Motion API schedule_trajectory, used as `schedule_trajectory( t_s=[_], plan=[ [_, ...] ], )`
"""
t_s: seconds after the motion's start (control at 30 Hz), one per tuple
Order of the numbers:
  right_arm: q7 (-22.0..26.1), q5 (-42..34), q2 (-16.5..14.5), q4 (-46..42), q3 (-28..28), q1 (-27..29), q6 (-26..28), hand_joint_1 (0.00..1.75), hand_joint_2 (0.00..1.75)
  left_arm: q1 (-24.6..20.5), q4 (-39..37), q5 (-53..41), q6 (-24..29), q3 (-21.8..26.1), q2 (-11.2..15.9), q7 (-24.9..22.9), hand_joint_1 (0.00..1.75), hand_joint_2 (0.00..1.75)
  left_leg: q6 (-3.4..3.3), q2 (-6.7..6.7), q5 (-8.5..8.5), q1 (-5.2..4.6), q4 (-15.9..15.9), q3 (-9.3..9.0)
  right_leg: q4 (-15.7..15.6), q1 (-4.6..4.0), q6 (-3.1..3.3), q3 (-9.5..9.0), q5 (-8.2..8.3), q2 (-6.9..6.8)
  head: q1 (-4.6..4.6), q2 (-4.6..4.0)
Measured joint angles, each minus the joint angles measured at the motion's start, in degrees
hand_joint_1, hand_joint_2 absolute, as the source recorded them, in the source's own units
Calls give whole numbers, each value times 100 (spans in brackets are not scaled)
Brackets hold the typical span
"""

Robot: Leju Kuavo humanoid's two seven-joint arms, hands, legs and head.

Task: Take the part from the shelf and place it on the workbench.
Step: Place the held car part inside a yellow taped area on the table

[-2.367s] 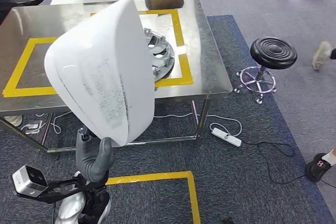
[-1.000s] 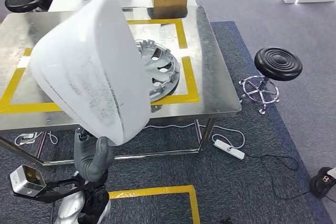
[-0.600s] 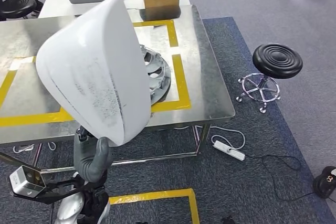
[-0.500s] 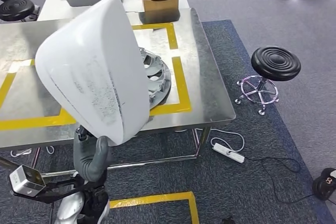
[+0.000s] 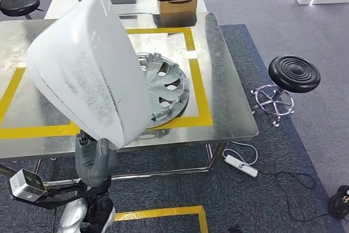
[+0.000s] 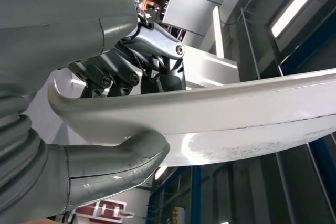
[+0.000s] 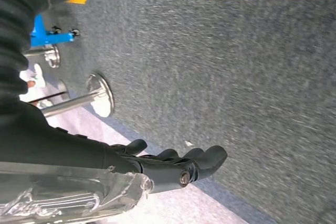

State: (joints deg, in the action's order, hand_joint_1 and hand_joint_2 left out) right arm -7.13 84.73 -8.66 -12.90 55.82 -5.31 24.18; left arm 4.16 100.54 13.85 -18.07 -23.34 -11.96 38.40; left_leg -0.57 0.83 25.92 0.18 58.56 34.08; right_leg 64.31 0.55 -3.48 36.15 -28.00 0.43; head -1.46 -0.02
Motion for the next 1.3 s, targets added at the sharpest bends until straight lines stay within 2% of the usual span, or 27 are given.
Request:
schedule_trajectory(
  t_s=[0.03,0.07,0.17,0.2,0.27,0.33,0.37,0.4,0.43,0.5,0.53,0.6,0.7,0.77,0.83,0.87,0.9,0.93,1.0,1.07,1.1,1.2,1.27,1.3],
  plan=[
    [0,-1,0,0,-1,-7,0,0,175,-1,0,1,-1,2,-2,-1,175,175,28,2,21,-8,2,-26,-285,-5,20,-120,128,3,2,-1],
    [0,-1,0,0,-1,-12,-1,0,175,-3,0,1,-1,3,-4,-2,175,175,59,3,32,-15,-1,-40,-441,-13,39,-186,175,8,5,-1],
    [-4,-4,0,0,-1,-8,-1,0,175,-5,0,20,-1,4,-11,-19,175,175,151,3,34,-8,-34,-56,-506,-21,123,-216,182,20,11,0],
    [-6,-6,0,0,-1,-7,-1,0,175,-7,0,37,2,4,-13,-32,175,175,182,-2,83,-7,19,-35,-528,-10,159,-230,192,18,22,1],
    [-7,-10,0,0,0,-18,-1,0,175,-11,-1,81,36,6,-16,-92,175,175,237,-12,343,-3,460,181,-562,13,215,-256,204,13,44,1],
    [-7,-19,0,0,0,-23,2,0,175,-8,-9,118,134,9,-17,-224,175,175,270,-15,651,2,1194,576,-564,15,242,-258,194,9,57,1],
    [-7,-27,0,0,0,-17,8,0,175,-6,-24,146,203,12,-17,-323,175,175,278,-15,695,4,1438,723,-564,15,245,-261,188,8,57,1],
    [-8,-37,0,0,1,-11,17,0,175,-9,-51,192,281,16,-17,-450,175,175,279,-16,629,6,1489,777,-564,16,245,-265,183,9,57,0],
    [-8,-49,-1,0,1,-6,31,0,175,-18,-91,247,365,21,-20,-601,175,175,276,-17,462,10,1324,718,-564,18,240,-275,176,12,57,0],
    [-8,-71,-4,0,2,-2,58,0,175,-59,-194,320,514,30,-28,-858,175,175,266,-23,59,21,612,382,-560,11,205,-296,154,27,60,1],
    [-8,-78,-5,0,2,-2,67,0,175,-101,-254,303,575,28,-35,-942,175,175,248,-21,-55,26,279,221,-550,0,178,-296,141,33,65,1],
    [-10,-66,-5,0,2,-5,74,0,175,-214,-387,164,682,3,-40,-1027,175,175,195,-13,-92,22,-24,86,-554,-23,115,-289,132,37,60,1],
    [-44,8,-7,0,1,-42,50,0,175,-488,-628,-271,953,-80,-32,-1121,175,175,77,-5,-99,22,-56,82,-537,-6,19,-268,98,26,41,1],
    [-85,68,-8,0,-13,-96,13,0,175,-806,-825,-678,1275,-155,-31,-1165,175,175,11,-7,-109,38,-71,74,-135,1,-27,-69,-125,15,11,1],
    [-130,129,-13,0,-38,-148,-25,0,175,-1155,-1060,-1042,1642,-212,-38,-1220,175,175,-21,-9,-105,29,-71,74,632,0,-45,320,-444,9,-12,1],
    [-152,155,-17,0,-54,-168,-42,0,175,-1318,-1185,-1163,1800,-226,-42,-1251,175,175,-26,-9,-103,24,-70,73,938,0,-50,490,-523,9,-11,1],
    [-174,179,-22,0,-68,-185,-54,0,175,-1472,-1309,-1255,1943,-232,-49,-1279,175,175,-29,-9,-101,20,-70,70,1056,0,-51,574,-495,8,-13,1],
    [-195,196,-25,0,-82,-200,-64,0,175,-1620,-1421,-1313,2057,-234,-56,-1293,175,175,-28,-8,-99,19,-68,64,948,2,-49,547,-360,7,-13,2],
    [-231,224,-27,0,-114,-239,-73,0,175,-1900,-1623,-1403,2279,-232,-86,-1300,175,175,-8,-2,-89,23,-64,43,219,7,-36,230,54,1,-15,0],
    [-261,262,-40,0,-161,-291,-83,0,175,-2165,-1798,-1467,2525,-219,-125,-1292,175,175,46,5,-80,4,-48,47,-390,3,-4,-58,269,7,-12,0],
    [-280,283,-48,0,-185,-312,-89,0,175,-2287,-1878,-1492,2659,-208,-143,-1284,175,175,79,6,-84,-5,-48,54,-500,-5,22,-106,279,15,-9,1],
    [-343,325,-62,-1,-228,-338,-104,0,175,-2590,-2073,-1612,3083,-161,-193,-1249,175,175,173,-2,-73,-3,-25,70,-515,-10,126,-104,290,27,-5,2],
    [-365,349,-74,-1,-263,-359,-113,0,175,-2794,-2202,-1850,3512,-109,-218,-1224,175,175,232,-18,126,-8,326,208,-534,11,192,-117,302,21,25,2],
    [-378,365,-83,-1,-290,-375,-120,0,175,-2910,-2299,-2046,3819,-67,-227,-1222,175,175,252,-27,298,-12,668,363,-537,16,212,-120,302,19,43,2]
  ],
)
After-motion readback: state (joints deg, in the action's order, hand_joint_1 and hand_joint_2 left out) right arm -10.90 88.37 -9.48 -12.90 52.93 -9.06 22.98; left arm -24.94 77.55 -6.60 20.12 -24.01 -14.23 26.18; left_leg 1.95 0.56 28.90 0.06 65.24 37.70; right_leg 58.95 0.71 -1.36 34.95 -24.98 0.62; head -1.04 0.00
